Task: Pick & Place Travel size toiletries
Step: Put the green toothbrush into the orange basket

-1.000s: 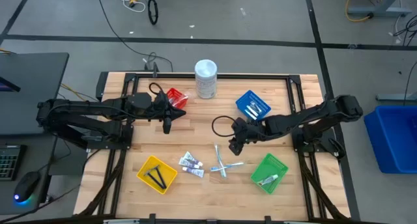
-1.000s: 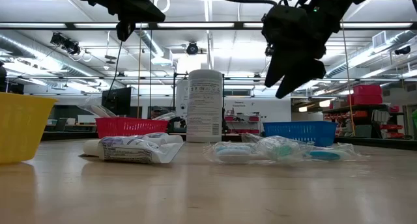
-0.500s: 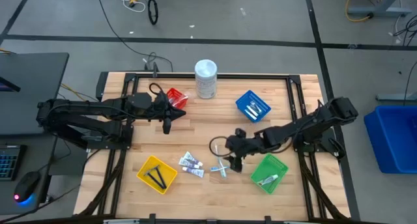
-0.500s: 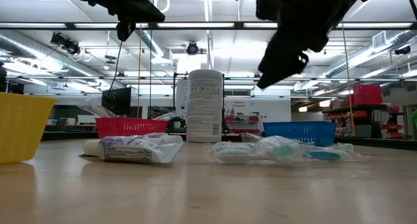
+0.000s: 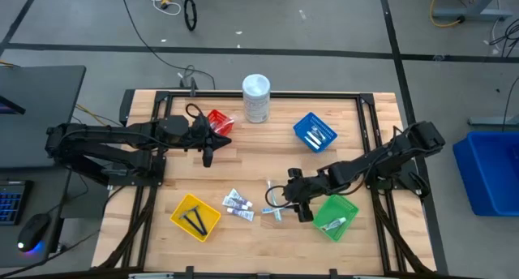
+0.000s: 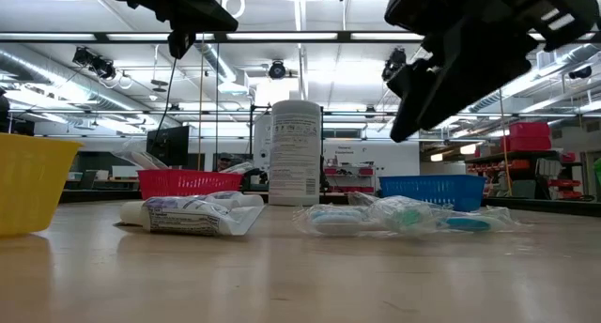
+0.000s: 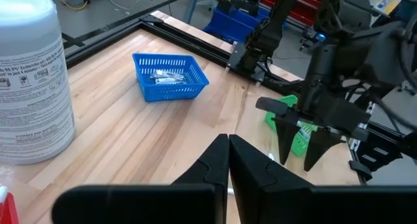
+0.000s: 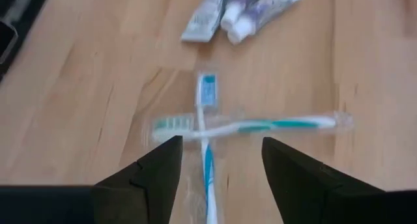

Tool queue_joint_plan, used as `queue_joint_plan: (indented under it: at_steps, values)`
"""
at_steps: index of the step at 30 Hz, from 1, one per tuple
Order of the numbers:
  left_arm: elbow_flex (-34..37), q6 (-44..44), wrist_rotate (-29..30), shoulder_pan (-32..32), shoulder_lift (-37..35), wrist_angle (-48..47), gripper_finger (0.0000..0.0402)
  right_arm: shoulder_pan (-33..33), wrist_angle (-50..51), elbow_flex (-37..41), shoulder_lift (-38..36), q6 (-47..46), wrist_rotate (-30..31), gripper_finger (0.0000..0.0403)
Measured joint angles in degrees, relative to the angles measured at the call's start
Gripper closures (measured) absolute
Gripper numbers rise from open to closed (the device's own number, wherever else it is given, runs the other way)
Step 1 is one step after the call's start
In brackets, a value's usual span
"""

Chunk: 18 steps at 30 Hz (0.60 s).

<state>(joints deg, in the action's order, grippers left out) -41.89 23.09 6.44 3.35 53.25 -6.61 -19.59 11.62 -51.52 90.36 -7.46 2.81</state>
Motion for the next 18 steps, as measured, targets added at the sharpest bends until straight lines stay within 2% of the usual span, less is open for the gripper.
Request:
queue_joint_plan:
  at_steps: [4, 12, 18]
  values:
    - [0.0, -0.53, 0.06, 0.01, 0.0, -0.05, 0.0384, 0.0, -1.13, 0.23, 1.55, 0.59, -0.22, 0.019]
    - [0.0, -0.59, 0.17, 0.01, 0.0, -0.2, 0.0384, -0.42, -10.45, 0.27, 4.31, 1.12, -3.08, 0.0176]
    - [0.0, -0.55, 0.2, 0.01, 0.0, -0.23, 0.0384, -0.02, -10.95, 0.22, 4.35, 5.97, -4.63, 0.0162]
